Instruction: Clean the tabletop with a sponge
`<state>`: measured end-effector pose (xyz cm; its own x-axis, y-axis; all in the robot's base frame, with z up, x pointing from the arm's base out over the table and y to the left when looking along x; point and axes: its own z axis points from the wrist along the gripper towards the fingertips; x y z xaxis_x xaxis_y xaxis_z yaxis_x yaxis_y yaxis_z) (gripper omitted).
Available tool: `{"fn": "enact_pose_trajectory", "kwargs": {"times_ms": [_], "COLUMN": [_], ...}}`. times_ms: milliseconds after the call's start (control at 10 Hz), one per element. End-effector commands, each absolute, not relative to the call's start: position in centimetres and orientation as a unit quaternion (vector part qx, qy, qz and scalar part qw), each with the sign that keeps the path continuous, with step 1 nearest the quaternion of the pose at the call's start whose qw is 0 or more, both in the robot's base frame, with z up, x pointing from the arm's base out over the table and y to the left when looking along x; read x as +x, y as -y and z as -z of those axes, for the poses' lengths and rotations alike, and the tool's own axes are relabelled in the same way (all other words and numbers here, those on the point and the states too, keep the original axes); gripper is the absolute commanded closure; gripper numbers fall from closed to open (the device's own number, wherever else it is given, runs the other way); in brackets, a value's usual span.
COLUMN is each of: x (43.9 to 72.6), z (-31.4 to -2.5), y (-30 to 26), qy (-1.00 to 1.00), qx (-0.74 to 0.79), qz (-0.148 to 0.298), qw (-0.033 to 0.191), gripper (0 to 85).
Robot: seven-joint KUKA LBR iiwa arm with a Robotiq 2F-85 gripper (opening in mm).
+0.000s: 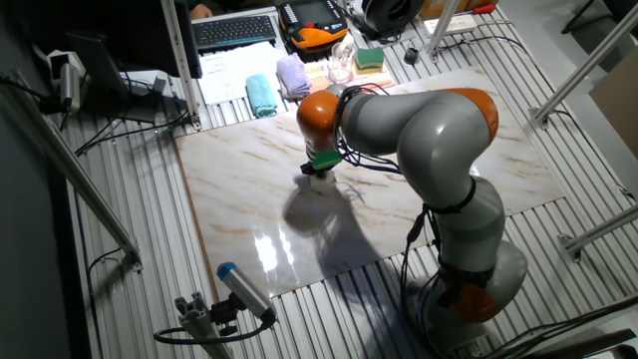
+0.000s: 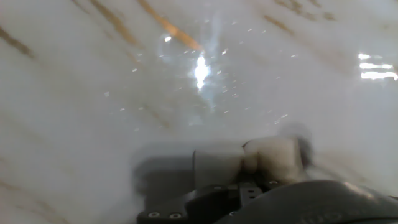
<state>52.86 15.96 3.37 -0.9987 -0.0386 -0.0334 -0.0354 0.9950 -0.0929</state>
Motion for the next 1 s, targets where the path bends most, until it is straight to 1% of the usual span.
{"fn": "enact_pose_trajectory", "kwargs": {"times_ms": [0,200,400,600,700,900], "x": [53.1,53.6,53.7,53.7,53.8,54.0], "z": [-3.7,-3.8,-3.7,-4.0,-4.5,-4.7], "y": [-13.8,-11.1,-8.9,-7.1,-6.0,-5.1], "qy": [-0.998,-0.998,-0.998,-0.999,-1.000,-1.000], "qx": [-0.025,-0.032,-0.036,-0.028,-0.026,-0.010], "qz": [0.047,0.049,0.039,0.017,0.002,-0.009], "qw": [0.020,0.018,0.019,0.019,0.016,0.028], "gripper": [85.0,85.0,85.0,85.0,85.0,85.0]}}
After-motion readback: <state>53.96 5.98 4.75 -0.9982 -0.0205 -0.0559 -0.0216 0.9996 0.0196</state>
